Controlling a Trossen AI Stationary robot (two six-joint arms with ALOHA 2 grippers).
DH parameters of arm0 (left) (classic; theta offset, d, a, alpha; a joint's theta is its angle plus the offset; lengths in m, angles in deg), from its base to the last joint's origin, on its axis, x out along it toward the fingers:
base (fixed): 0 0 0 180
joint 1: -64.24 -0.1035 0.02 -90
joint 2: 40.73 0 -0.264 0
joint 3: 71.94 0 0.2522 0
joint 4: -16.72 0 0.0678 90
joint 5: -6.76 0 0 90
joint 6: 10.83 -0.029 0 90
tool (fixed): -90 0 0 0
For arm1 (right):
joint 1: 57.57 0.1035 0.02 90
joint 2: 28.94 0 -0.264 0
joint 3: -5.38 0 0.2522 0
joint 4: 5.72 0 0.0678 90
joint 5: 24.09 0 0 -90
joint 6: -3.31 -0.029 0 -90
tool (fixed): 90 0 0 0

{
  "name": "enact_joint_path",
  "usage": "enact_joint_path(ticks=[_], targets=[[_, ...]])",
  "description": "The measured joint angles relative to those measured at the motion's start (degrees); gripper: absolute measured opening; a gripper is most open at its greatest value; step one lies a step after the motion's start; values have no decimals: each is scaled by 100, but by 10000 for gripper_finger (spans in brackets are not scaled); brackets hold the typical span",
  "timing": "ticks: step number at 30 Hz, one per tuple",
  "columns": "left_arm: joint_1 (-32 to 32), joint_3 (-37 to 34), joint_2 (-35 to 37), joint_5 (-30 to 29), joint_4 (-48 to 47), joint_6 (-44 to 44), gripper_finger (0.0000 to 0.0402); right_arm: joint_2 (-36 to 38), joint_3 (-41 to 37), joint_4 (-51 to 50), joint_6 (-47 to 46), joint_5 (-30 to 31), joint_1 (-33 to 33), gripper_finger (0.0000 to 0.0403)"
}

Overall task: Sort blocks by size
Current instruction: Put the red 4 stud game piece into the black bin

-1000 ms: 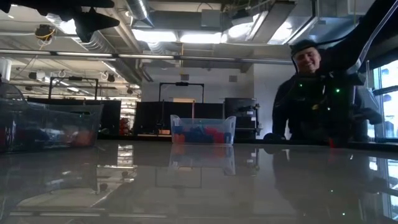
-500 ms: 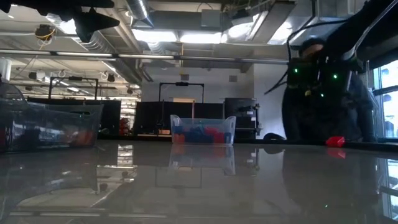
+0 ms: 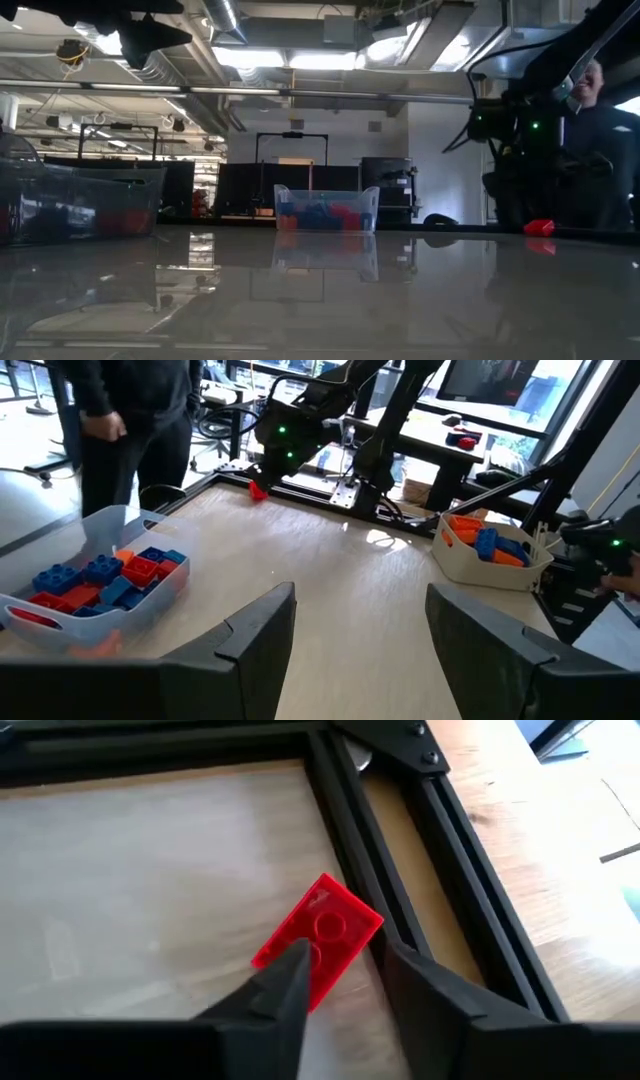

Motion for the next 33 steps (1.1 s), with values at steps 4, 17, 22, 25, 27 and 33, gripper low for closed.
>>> enact_joint_path(ticks=[4, 17, 22, 25, 27, 33], targets=[[0, 0, -3, -1, -31, -29, 214, -15, -100, 264, 22, 79, -137, 172], [0, 0, -96, 0, -26, -133, 214, -102, -752, 1856, 358, 324, -321, 236], [0, 0, -96, -2, -25, -136, 214, -414, -816, 2030, 494, 174, -315, 237], [0, 0, -96, -1, -12, -135, 214, -534, -795, 2365, 852, -83, -303, 237], [0, 0, -96, -1, -11, -133, 214, -553, -795, 2411, 875, -151, -303, 237], [0, 0, -96, -2, -9, -135, 214, -561, -813, 2449, 1246, -873, -288, 236]])
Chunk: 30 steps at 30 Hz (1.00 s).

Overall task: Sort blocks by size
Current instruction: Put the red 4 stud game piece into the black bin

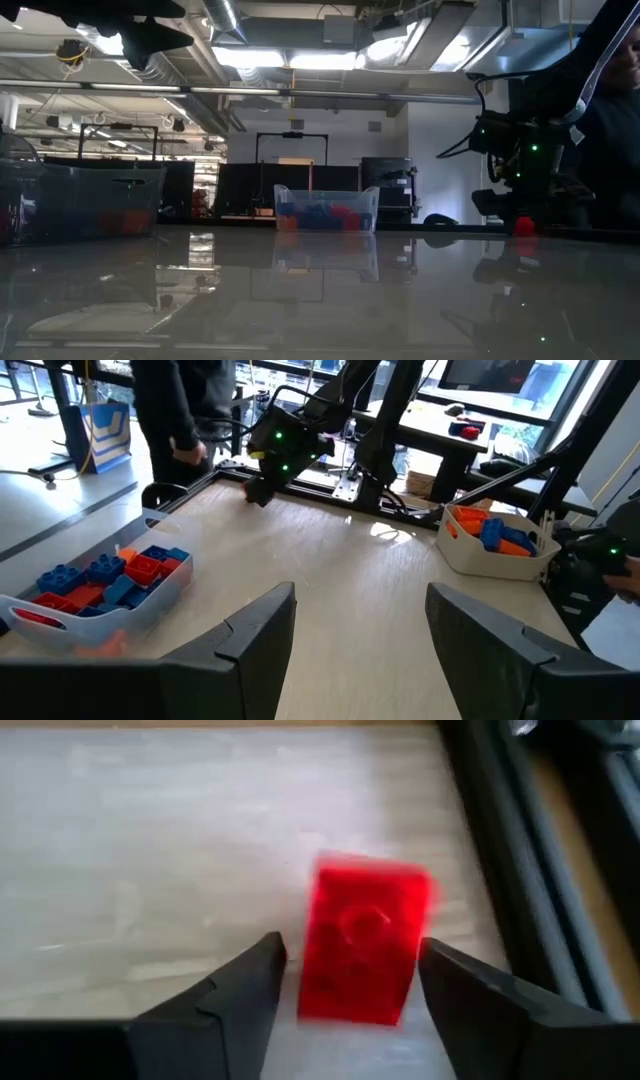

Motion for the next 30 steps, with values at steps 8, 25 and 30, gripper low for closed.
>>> enact_joint_path(ticks=[8, 25, 30], targets=[[2, 0, -2, 1, 33, 2, 214, 44, 67, -22, 533, -351, 389, 236], [2, 0, -4, 2, 24, 2, 214, 44, 64, 333, -724, 746, 580, 237], [2, 0, -4, 1, 19, -8, 214, -195, 72, 699, -862, 951, 580, 237]])
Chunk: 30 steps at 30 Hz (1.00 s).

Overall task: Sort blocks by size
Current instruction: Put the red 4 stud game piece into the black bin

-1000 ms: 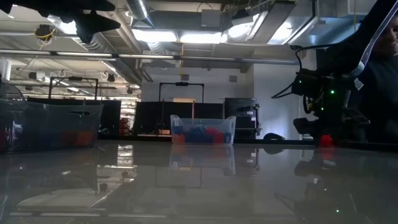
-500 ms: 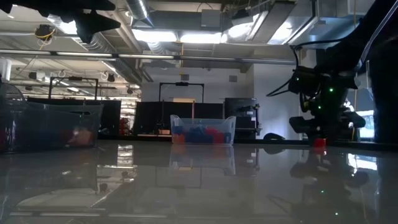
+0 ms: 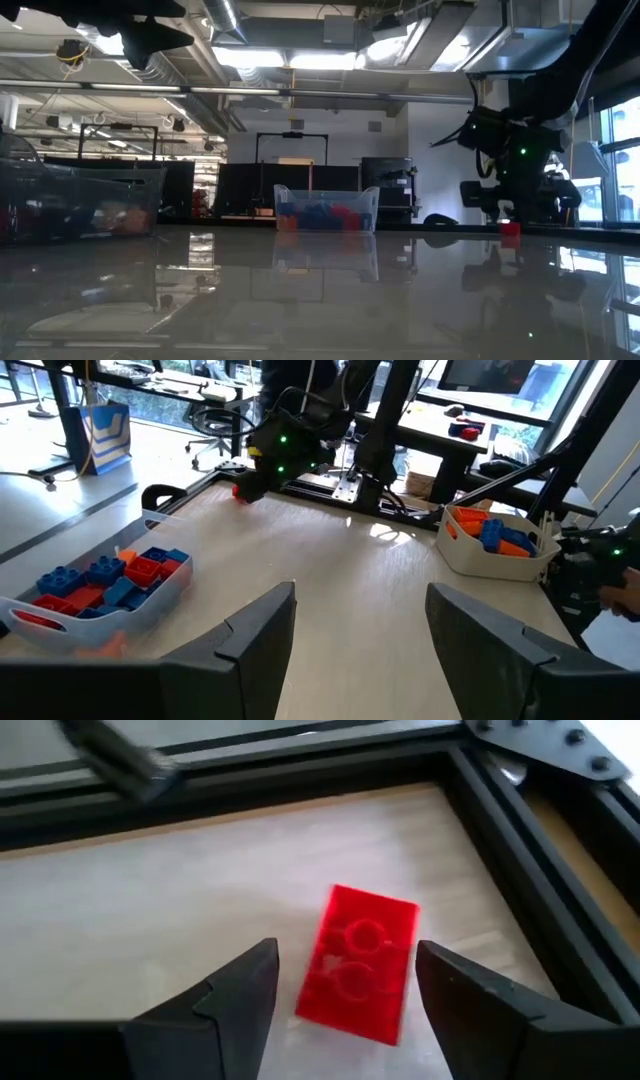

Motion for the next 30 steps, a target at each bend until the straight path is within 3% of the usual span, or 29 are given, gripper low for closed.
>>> enact_joint_path(ticks=[7, 13, 21, 30], targets=[[-2, 0, 0, -1, -12, 2, 214, -484, 2, 64, -443, 554, -4, 237], [-1, 0, 0, 0, -8, -29, 214, -539, 2, 120, -443, 676, 2, 233], [0, 0, 0, 0, -6, -29, 214, -539, 8, -13, -452, 566, -2, 140], [-1, 0, 2, 0, -6, -31, 214, -532, 17, -3, -347, 368, 0, 151]])
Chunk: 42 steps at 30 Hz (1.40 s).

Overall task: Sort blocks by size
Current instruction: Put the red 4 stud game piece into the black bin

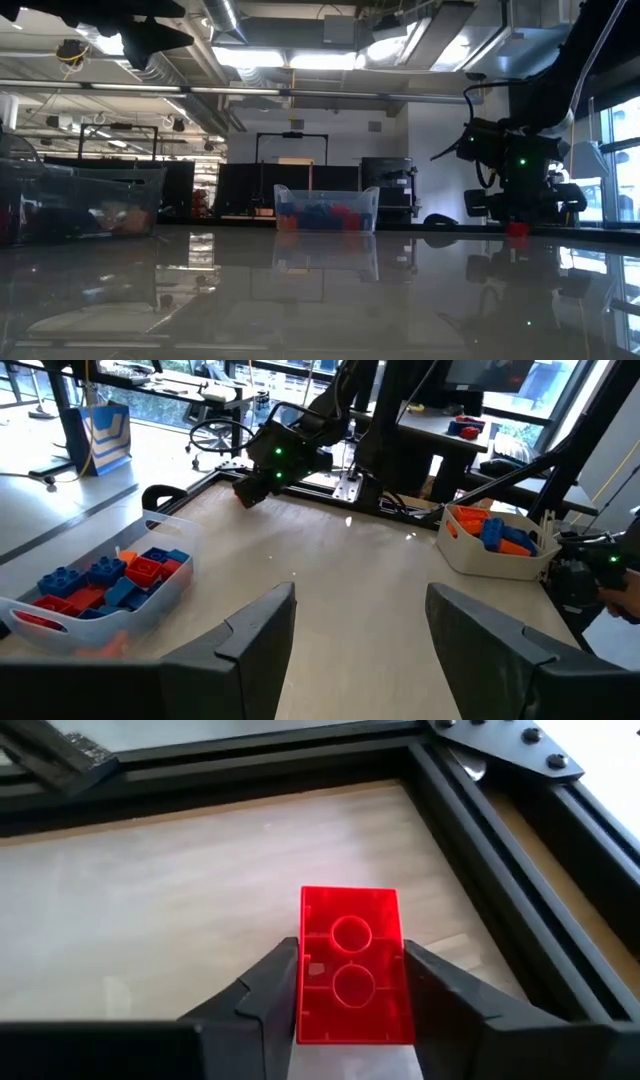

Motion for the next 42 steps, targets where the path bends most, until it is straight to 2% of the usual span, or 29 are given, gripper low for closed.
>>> enact_joint_path(ticks=[4, 11, 15, 20, 23, 27, 32, 36, 39, 42], targets=[[-1, 0, 0, 0, 3, 1, 214, 145, 0, -10, 345, -299, 126, 161], [1, 0, 0, 0, 11, 47, 214, 855, -17, -65, 1043, -713, 807, 139], [-1, 0, 0, -2, 13, 44, 214, 1371, -17, 76, 1408, -1315, 1351, 149], [-1, 0, 0, -2, 14, -87, 214, 1743, -17, 1094, 2125, -2518, 2235, 153], [-1, 0, 0, -2, 15, -114, 214, 1746, -17, 1968, 2497, -2968, 2781, 144], [-2, 0, -1, -2, 14, -114, 214, 1610, -7, 3003, 2803, -2887, 3447, 145], [-3, 0, -2, -2, 15, -111, 214, 1190, 8, 4203, 3134, -2790, 3869, 152], [-3, 0, -2, -2, 15, -109, 214, 635, 415, 4366, 3432, -2824, 4037, 146], [-3, 0, -2, -2, 22, -111, 214, 80, 953, 4377, 3669, -2850, 4098, 146], [-8, 0, -4, -2, 24, -114, 214, -565, 1645, 4380, 3933, -3127, 4095, 148]])
